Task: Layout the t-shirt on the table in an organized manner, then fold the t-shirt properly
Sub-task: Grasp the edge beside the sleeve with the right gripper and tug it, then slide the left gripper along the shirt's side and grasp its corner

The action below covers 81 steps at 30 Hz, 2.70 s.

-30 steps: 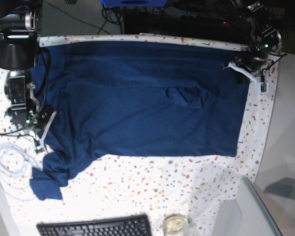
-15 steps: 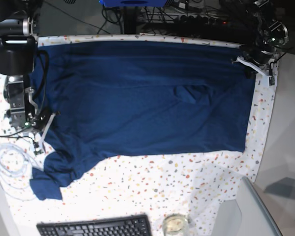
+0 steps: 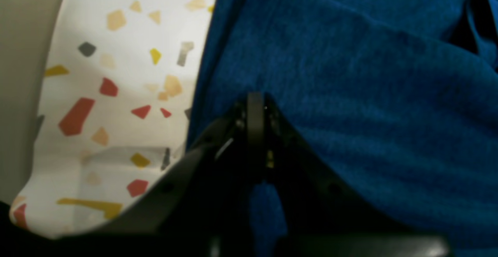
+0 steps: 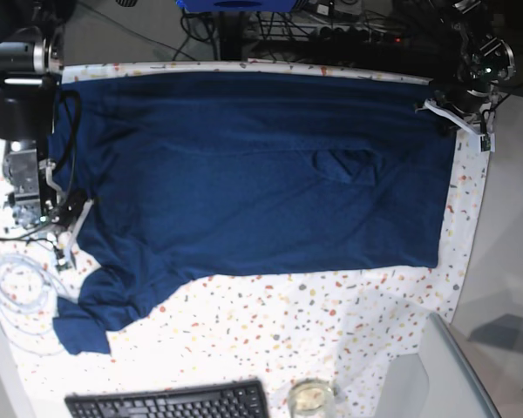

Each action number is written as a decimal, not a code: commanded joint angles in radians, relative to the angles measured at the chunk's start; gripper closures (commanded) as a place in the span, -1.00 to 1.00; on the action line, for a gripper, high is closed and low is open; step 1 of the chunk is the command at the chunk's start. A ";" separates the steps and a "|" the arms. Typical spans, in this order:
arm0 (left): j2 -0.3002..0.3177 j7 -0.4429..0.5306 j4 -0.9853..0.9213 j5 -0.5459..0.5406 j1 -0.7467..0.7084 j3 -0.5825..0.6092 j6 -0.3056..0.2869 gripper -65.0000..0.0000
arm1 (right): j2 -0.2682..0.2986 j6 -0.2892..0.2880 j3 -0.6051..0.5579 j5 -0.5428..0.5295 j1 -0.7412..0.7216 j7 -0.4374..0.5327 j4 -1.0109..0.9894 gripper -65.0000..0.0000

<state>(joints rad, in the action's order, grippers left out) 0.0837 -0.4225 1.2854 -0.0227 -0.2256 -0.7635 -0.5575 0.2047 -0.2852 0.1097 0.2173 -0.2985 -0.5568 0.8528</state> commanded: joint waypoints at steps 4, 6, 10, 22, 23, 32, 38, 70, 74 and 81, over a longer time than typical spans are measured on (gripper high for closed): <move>0.012 0.015 0.020 -0.006 -0.001 -0.004 0.001 1.00 | 0.029 0.099 0.003 0.000 -0.009 0.027 -0.004 0.95; 0.012 0.015 0.020 -0.006 -0.001 -0.004 0.001 1.00 | 0.039 0.109 0.002 -0.002 -0.009 0.027 -0.004 0.95; 0.012 0.015 0.020 -0.006 -0.001 -0.004 0.001 1.00 | 0.043 0.109 0.002 0.001 -0.009 0.019 0.000 0.95; 0.004 0.007 0.066 -0.007 0.002 -0.004 0.001 1.00 | 0.054 0.109 0.003 -0.003 0.005 0.002 0.108 0.95; 0.004 0.007 0.098 -0.007 -0.002 -0.004 0.001 1.00 | 0.054 0.109 0.003 -0.003 0.006 -0.015 0.135 0.95; 0.014 -0.201 0.339 -0.179 -0.016 -0.004 0.001 1.00 | 0.016 0.108 0.003 -0.006 -0.008 -0.088 0.346 0.92; 0.040 -0.209 0.333 -0.178 0.027 0.046 0.001 1.00 | -0.009 0.108 0.003 -0.127 -0.075 -0.092 0.309 0.44; 0.330 0.087 -0.702 -0.181 0.765 0.625 0.133 -0.80 | 0.005 0.117 0.005 -0.440 -0.101 -0.099 0.306 -0.31; 0.333 0.173 -0.830 -0.181 0.816 0.637 0.135 -0.80 | 0.006 0.117 0.005 -0.440 -0.083 -0.093 0.308 -0.88; 0.345 0.285 -0.939 -0.145 0.857 0.638 0.136 -0.79 | 0.006 0.116 0.005 -0.440 -0.064 -0.093 0.308 -0.91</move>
<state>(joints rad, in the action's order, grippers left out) 0.4141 -0.1547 0.3340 -0.1680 0.6044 -0.1234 -0.4206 0.1982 -0.1719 0.1112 -0.2184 -0.3325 -0.6724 1.1431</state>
